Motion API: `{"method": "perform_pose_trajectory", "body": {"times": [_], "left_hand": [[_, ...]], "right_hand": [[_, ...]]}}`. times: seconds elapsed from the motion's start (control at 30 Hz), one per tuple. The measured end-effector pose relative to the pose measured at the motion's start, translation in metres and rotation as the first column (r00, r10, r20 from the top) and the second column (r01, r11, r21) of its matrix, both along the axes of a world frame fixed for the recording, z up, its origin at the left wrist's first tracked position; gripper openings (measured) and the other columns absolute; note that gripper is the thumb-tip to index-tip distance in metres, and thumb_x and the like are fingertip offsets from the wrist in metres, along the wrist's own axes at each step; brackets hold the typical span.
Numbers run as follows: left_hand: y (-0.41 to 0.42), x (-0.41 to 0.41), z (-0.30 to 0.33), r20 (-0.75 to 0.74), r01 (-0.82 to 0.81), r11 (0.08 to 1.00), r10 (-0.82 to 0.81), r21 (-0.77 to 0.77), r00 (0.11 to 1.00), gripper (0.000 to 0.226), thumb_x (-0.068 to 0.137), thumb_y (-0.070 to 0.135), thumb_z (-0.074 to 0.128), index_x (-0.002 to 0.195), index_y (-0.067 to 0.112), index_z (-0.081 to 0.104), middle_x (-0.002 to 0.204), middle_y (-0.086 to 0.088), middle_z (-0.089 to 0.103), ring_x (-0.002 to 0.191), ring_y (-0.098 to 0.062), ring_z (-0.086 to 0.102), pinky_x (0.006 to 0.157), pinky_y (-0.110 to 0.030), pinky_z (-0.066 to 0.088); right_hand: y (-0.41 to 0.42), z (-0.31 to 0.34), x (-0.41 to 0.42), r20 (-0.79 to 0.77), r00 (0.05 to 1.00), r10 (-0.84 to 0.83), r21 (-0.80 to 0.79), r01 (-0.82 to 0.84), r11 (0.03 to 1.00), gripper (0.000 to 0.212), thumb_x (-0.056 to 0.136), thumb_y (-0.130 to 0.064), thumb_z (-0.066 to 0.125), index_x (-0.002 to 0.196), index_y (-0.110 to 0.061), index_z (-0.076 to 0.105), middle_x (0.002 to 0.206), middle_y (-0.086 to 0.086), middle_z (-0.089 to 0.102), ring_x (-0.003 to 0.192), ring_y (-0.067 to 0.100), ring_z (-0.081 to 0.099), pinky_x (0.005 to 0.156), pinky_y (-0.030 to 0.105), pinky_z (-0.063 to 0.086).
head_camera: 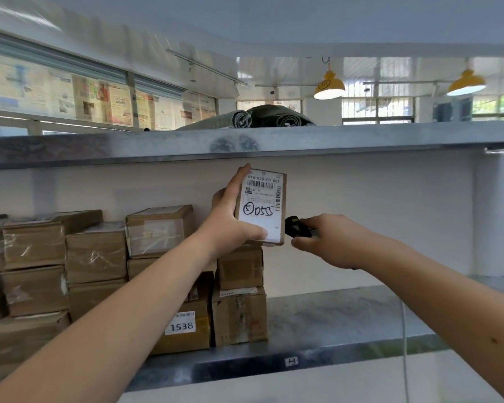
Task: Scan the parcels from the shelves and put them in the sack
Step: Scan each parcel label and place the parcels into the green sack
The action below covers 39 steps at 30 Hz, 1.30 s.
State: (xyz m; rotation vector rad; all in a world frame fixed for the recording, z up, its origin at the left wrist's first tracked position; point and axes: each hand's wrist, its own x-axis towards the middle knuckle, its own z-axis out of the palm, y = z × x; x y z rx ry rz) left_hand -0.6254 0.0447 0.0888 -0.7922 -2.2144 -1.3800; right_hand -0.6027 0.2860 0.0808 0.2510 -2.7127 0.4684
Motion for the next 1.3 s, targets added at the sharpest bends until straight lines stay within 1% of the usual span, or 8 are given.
{"method": "perform_pose_trajectory", "body": {"times": [0.07,0.17,0.33,0.5,0.63,0.8,1.03,1.3], "left_hand": [[0.007,0.005,-0.003,-0.038,0.015,0.999,-0.017,-0.046,0.999,0.122,0.064,0.016,0.089,0.146,0.074,0.02,0.147,0.006,0.028,0.126,-0.014,0.048,0.094,-0.019,0.055],[0.016,0.01,-0.009,-0.13,-0.022,0.99,0.003,-0.141,0.991,0.123,0.062,0.034,0.097,0.148,0.072,0.017,0.148,0.006,0.024,0.135,-0.016,0.034,0.111,-0.025,0.029],[0.036,0.015,-0.029,-0.157,0.071,0.984,-0.097,-0.165,0.983,0.132,0.054,0.047,0.101,0.147,0.075,0.011,0.151,0.012,0.017,0.138,-0.015,0.032,0.11,-0.018,0.02],[0.064,0.017,-0.064,-0.212,0.132,0.989,-0.145,-0.073,0.966,0.131,0.052,0.049,0.1,0.146,0.075,0.013,0.145,0.019,0.015,0.136,-0.014,0.035,0.101,-0.008,0.022],[0.083,0.016,-0.093,-0.254,0.115,0.992,-0.126,-0.056,0.959,0.133,0.055,0.043,0.102,0.149,0.071,0.013,0.15,0.015,0.014,0.134,-0.013,0.035,0.11,-0.016,0.023],[0.106,0.017,-0.129,-0.296,0.132,0.991,-0.135,-0.03,0.946,0.131,0.059,0.038,0.102,0.152,0.066,0.015,0.151,0.018,0.012,0.136,-0.011,0.032,0.105,-0.008,0.029],[0.125,0.031,-0.156,-0.312,0.131,0.988,-0.152,-0.086,0.938,0.126,0.061,0.037,0.101,0.155,0.059,0.02,0.159,-0.002,0.012,0.14,-0.028,0.041,0.117,-0.046,0.044],[0.123,0.031,-0.171,-0.286,0.091,0.988,-0.123,-0.122,0.95,0.126,0.059,0.045,0.099,0.158,0.051,0.021,0.158,0.005,0.011,0.143,-0.03,0.04,0.118,-0.038,0.039]], "right_hand": [[0.004,-0.004,0.011,-0.009,1.0,-0.012,0.019,0.012,1.0,0.043,0.094,-0.063,0.057,0.125,-0.034,0.065,0.084,-0.008,0.065,0.063,0.011,0.061,0.045,0.023,0.038],[0.015,-0.013,0.028,-0.008,1.0,-0.028,0.01,0.028,1.0,0.041,0.095,-0.062,0.058,0.123,-0.033,0.067,0.084,-0.01,0.064,0.071,0.011,0.061,0.055,0.029,0.041],[0.04,-0.028,0.066,0.015,0.994,-0.105,-0.051,0.105,0.993,0.041,0.095,-0.064,0.056,0.128,-0.04,0.065,0.077,-0.009,0.065,0.062,0.008,0.059,0.044,0.021,0.035],[0.06,-0.049,0.108,0.06,0.98,-0.192,-0.146,0.199,0.969,0.04,0.096,-0.063,0.056,0.129,-0.042,0.065,0.07,-0.007,0.063,0.046,0.004,0.055,0.034,0.013,0.029],[0.073,-0.066,0.144,0.127,0.961,-0.246,-0.195,0.267,0.944,0.043,0.093,-0.066,0.056,0.128,-0.045,0.064,0.051,-0.01,0.06,0.037,-0.002,0.052,0.032,0.017,0.031],[0.074,-0.081,0.185,0.207,0.943,-0.261,-0.15,0.294,0.944,0.036,0.091,-0.07,0.055,0.122,-0.052,0.063,0.061,-0.017,0.067,0.046,0.002,0.057,0.041,0.02,0.04],[0.057,-0.092,0.235,0.254,0.921,-0.296,-0.042,0.316,0.948,0.045,0.092,-0.071,0.053,0.127,-0.046,0.066,0.068,-0.022,0.067,0.049,-0.001,0.057,0.042,0.018,0.037],[0.034,-0.101,0.268,0.3,0.884,-0.358,0.099,0.344,0.934,0.044,0.094,-0.068,0.051,0.12,-0.037,0.067,0.078,-0.004,0.069,0.059,0.009,0.062,0.049,0.022,0.043]]}}
